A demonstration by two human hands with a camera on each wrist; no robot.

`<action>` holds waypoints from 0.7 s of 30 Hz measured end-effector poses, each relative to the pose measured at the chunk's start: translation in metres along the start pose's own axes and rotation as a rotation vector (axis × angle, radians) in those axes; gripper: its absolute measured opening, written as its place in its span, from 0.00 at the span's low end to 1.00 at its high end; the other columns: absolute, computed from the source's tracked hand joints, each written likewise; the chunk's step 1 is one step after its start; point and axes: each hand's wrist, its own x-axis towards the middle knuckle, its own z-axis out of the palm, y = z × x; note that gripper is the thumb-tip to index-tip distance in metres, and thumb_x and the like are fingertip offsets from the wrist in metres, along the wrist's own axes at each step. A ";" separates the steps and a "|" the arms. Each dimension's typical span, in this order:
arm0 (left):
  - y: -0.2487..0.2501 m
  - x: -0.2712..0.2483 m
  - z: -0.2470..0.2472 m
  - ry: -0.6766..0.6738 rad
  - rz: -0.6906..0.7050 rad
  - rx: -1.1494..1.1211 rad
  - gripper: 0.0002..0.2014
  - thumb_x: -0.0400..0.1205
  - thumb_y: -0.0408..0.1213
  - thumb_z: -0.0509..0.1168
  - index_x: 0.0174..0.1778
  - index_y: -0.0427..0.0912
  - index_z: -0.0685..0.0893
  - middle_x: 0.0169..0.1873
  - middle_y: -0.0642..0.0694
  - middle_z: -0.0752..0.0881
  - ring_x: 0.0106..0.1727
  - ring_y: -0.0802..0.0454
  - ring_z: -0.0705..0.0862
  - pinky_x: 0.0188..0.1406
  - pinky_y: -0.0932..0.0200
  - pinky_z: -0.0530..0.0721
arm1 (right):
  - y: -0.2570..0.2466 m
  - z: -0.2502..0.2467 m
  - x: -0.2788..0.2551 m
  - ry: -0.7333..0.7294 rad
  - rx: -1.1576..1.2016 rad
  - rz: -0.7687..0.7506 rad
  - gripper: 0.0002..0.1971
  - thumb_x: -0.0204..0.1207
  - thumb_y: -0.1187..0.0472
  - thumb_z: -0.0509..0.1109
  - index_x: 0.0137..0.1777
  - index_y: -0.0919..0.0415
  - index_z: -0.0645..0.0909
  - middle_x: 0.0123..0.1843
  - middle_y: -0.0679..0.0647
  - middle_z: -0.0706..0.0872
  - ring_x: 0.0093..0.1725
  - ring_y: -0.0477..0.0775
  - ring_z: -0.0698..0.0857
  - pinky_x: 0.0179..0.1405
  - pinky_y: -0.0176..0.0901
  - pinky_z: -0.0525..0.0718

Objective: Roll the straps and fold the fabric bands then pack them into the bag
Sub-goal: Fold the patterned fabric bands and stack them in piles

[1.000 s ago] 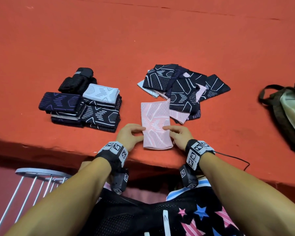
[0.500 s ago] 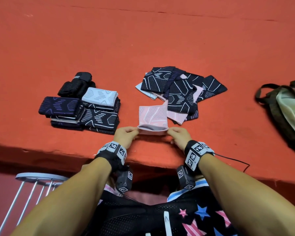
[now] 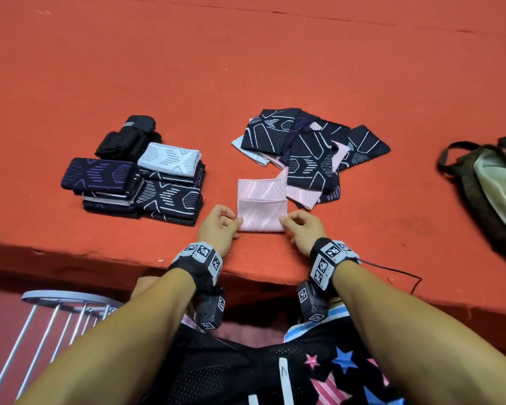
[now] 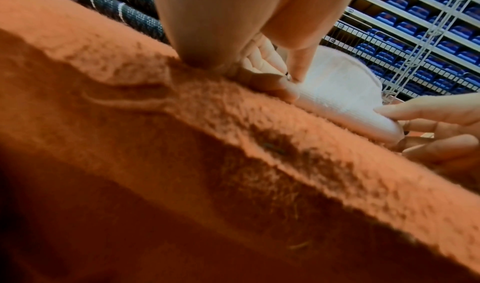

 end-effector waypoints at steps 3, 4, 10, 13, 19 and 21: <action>0.001 -0.001 -0.001 -0.006 0.018 0.023 0.10 0.80 0.36 0.73 0.41 0.51 0.78 0.23 0.54 0.83 0.29 0.55 0.87 0.44 0.45 0.87 | -0.001 0.001 -0.001 -0.013 0.040 0.003 0.07 0.80 0.58 0.74 0.51 0.57 0.78 0.33 0.50 0.81 0.21 0.45 0.75 0.23 0.40 0.76; 0.002 -0.001 -0.001 -0.015 0.025 0.040 0.09 0.80 0.36 0.73 0.41 0.52 0.79 0.23 0.54 0.82 0.29 0.55 0.87 0.43 0.46 0.87 | 0.000 0.000 -0.001 -0.023 0.053 -0.002 0.09 0.80 0.61 0.73 0.53 0.55 0.75 0.33 0.50 0.81 0.22 0.46 0.75 0.23 0.41 0.75; 0.001 -0.001 -0.002 -0.034 0.057 0.157 0.12 0.82 0.39 0.69 0.48 0.63 0.92 0.23 0.57 0.84 0.29 0.53 0.84 0.36 0.53 0.85 | 0.010 0.002 0.004 -0.063 -0.037 -0.095 0.16 0.82 0.63 0.69 0.61 0.40 0.83 0.37 0.48 0.81 0.28 0.41 0.76 0.38 0.42 0.78; 0.004 -0.002 -0.003 -0.044 0.053 0.221 0.12 0.82 0.43 0.67 0.51 0.66 0.91 0.25 0.51 0.88 0.31 0.43 0.86 0.35 0.49 0.86 | 0.009 0.002 0.006 -0.081 -0.117 -0.075 0.19 0.83 0.60 0.66 0.70 0.41 0.83 0.44 0.45 0.86 0.33 0.37 0.77 0.49 0.44 0.83; 0.004 -0.001 -0.004 -0.073 0.064 0.283 0.19 0.76 0.39 0.66 0.59 0.64 0.88 0.35 0.58 0.86 0.39 0.54 0.86 0.46 0.54 0.85 | 0.007 0.002 0.004 -0.108 -0.256 -0.088 0.23 0.80 0.51 0.63 0.76 0.38 0.78 0.39 0.51 0.91 0.30 0.46 0.87 0.51 0.49 0.89; 0.002 -0.002 -0.003 -0.085 0.108 0.355 0.24 0.72 0.36 0.70 0.62 0.63 0.86 0.44 0.58 0.83 0.45 0.56 0.84 0.53 0.58 0.82 | 0.007 0.000 0.005 -0.124 -0.342 -0.102 0.31 0.71 0.43 0.64 0.77 0.37 0.75 0.47 0.51 0.89 0.41 0.50 0.88 0.57 0.49 0.85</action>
